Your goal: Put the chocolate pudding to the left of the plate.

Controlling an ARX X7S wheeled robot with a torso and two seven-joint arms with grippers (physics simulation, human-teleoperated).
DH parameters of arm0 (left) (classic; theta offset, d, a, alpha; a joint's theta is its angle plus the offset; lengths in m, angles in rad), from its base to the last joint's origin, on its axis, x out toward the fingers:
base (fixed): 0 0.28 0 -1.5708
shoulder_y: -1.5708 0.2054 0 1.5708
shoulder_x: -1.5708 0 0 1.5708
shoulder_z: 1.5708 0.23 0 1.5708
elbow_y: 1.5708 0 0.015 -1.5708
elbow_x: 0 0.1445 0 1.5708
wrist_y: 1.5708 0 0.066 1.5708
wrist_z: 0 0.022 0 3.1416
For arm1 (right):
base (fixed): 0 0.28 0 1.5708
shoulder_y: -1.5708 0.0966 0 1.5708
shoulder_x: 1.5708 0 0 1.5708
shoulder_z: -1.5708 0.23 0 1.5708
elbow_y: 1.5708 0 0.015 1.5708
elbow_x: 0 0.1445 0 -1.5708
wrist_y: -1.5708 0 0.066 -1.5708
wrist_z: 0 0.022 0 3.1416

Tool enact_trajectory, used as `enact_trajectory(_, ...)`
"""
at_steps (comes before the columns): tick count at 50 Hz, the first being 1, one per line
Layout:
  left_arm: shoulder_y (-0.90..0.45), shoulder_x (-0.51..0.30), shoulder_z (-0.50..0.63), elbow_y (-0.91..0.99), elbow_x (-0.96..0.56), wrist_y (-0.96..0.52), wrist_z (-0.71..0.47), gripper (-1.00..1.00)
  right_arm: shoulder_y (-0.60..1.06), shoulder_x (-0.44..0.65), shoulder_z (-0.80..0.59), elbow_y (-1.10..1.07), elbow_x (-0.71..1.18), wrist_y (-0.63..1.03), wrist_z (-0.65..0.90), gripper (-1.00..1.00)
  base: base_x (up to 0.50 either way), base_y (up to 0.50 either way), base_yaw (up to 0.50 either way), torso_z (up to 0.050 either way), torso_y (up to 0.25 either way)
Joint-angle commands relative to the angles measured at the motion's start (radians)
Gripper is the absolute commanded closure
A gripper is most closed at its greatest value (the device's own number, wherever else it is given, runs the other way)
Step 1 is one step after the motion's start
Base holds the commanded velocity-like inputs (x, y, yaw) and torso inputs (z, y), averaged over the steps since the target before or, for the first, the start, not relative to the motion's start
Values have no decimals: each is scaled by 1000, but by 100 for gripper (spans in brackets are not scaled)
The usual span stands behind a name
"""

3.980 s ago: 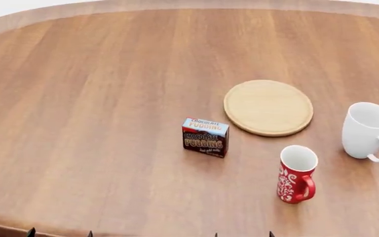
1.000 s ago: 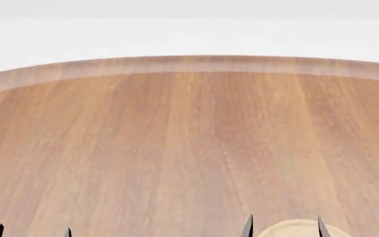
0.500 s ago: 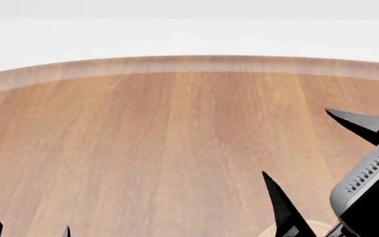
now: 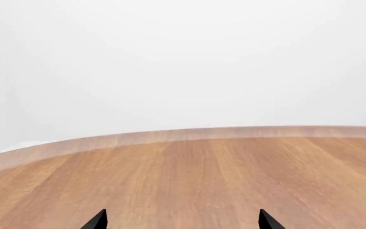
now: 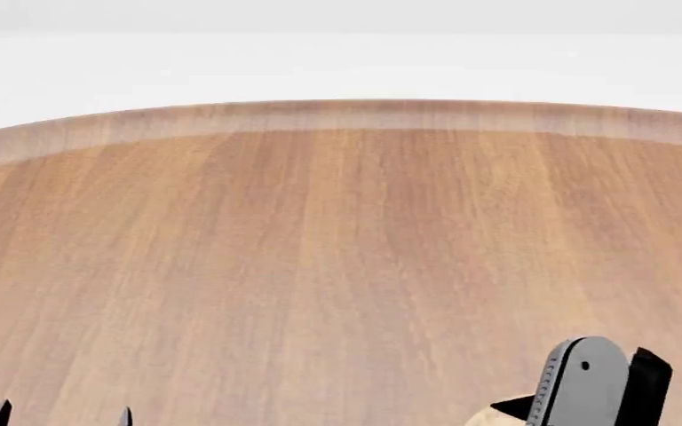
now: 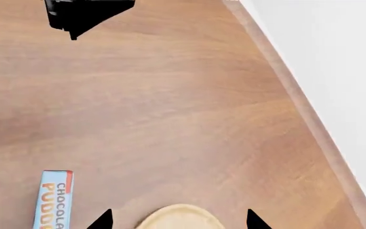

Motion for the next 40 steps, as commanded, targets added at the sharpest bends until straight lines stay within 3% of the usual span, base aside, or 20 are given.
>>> enact_trajectory(1, -5, -1, 14, -8, 7, -2, -4, -100, -42, -120, -207, 115, -153, -99, -13, -100, 0, 0, 0, 0, 0)
enact_trajectory(18, -5, -5, 28, -15, 17, 6, -11, -100, -132, -247, -363, 256, -257, -250, 0, -100, 0, 0, 0, 0, 0)
enact_trajectory(40, -6, -12, 36, -20, 11, 11, -18, -100, -221, -266, -432, 233, -283, -300, 15, -100, 0, 0, 0, 0, 0)
